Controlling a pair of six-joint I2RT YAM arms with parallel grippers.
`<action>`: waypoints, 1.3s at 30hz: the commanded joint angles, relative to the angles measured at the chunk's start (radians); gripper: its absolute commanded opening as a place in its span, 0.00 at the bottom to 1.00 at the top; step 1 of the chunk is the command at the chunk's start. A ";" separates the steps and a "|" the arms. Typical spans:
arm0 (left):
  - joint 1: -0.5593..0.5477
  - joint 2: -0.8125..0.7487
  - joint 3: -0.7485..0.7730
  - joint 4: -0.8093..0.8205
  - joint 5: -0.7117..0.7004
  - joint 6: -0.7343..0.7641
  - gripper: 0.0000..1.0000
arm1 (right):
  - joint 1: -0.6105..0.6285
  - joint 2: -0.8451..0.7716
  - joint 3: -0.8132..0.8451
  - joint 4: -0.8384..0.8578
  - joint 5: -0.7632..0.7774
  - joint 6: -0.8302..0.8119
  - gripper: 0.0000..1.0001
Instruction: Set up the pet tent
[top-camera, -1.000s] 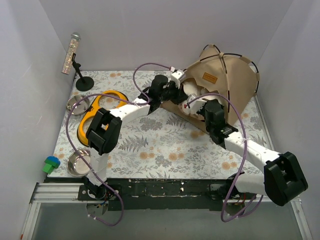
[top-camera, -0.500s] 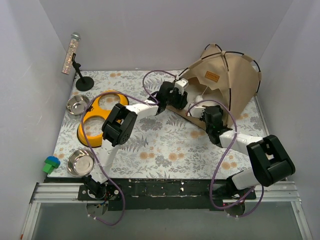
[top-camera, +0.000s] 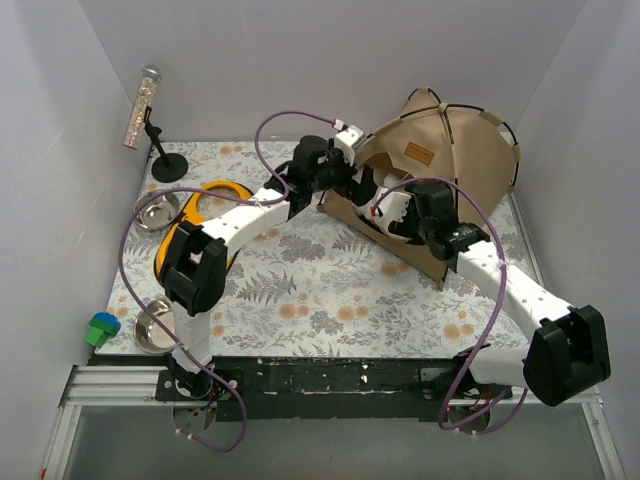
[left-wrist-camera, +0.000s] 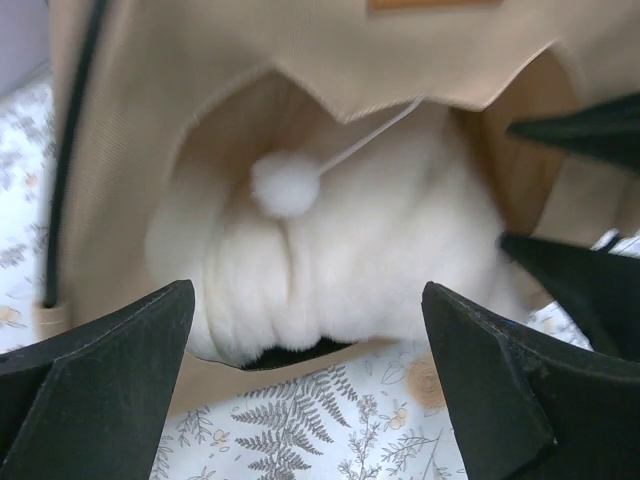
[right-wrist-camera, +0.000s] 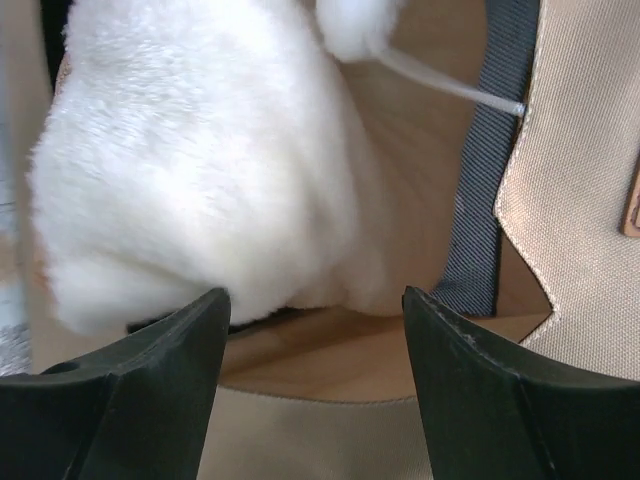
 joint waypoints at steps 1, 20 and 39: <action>0.043 -0.125 -0.022 -0.075 0.080 -0.046 0.98 | 0.006 -0.064 0.037 -0.269 -0.176 0.037 0.78; 0.270 -0.464 -0.254 -0.245 0.082 -0.164 0.98 | 0.071 0.296 0.225 -0.338 -0.134 0.227 0.48; 0.456 -0.529 -0.226 -0.569 0.149 -0.071 0.98 | -0.098 0.339 0.253 -0.414 -0.053 0.074 0.48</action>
